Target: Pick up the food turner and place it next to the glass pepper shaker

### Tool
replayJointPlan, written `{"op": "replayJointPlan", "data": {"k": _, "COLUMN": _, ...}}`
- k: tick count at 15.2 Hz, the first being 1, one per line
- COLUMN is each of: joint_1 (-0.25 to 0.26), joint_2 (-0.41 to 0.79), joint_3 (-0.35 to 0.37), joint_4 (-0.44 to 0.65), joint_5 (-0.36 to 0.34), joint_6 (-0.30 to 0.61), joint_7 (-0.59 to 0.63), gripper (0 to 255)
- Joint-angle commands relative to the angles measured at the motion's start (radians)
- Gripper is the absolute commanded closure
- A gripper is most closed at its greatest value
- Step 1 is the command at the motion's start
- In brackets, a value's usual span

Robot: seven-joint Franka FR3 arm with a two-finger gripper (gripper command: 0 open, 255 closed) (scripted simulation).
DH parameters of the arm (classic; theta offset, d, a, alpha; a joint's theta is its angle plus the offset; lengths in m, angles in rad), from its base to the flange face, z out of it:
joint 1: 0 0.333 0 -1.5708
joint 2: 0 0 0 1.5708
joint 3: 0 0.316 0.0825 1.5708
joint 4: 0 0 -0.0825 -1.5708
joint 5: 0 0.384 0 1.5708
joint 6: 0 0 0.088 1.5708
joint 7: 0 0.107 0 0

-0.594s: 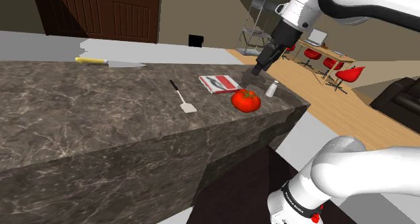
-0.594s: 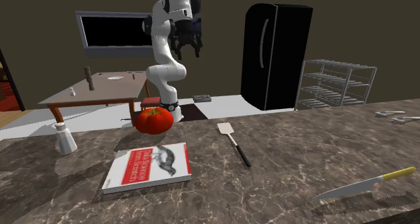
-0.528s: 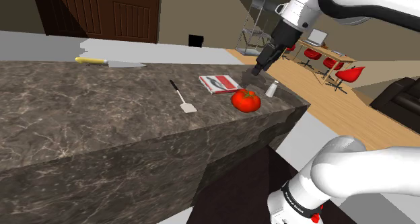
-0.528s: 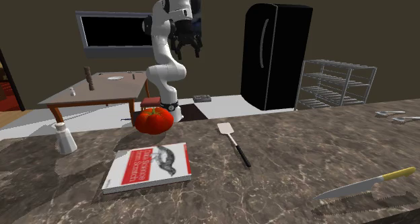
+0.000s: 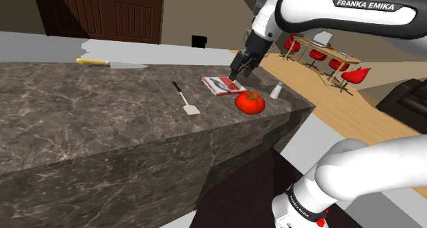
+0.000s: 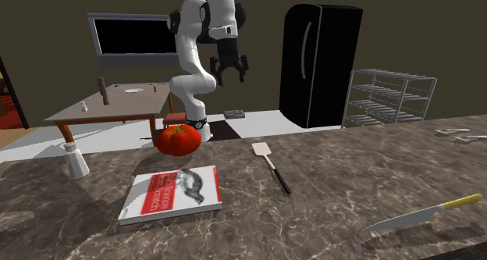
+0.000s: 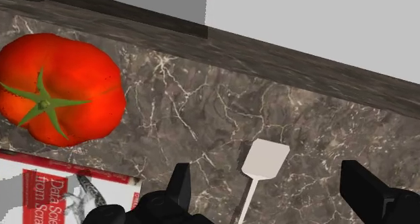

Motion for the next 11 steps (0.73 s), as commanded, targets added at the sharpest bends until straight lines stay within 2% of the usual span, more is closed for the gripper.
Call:
{"op": "replayJointPlan", "data": {"k": 1, "joint_1": -0.008, "joint_2": 0.075, "joint_3": 0.029, "joint_4": 0.029, "joint_5": -0.004, "joint_6": 0.042, "joint_7": 0.046, "gripper": 0}}
{"op": "replayJointPlan", "data": {"k": 6, "joint_1": -0.032, "joint_2": 0.266, "joint_3": 0.085, "joint_4": 0.106, "joint_5": -0.038, "joint_6": 0.141, "joint_7": 0.154, "gripper": 0}}
{"op": "replayJointPlan", "data": {"k": 11, "joint_1": -0.049, "joint_2": 0.469, "joint_3": 0.124, "joint_4": 0.215, "joint_5": -0.104, "joint_6": 0.211, "joint_7": 0.273, "gripper": 0}}
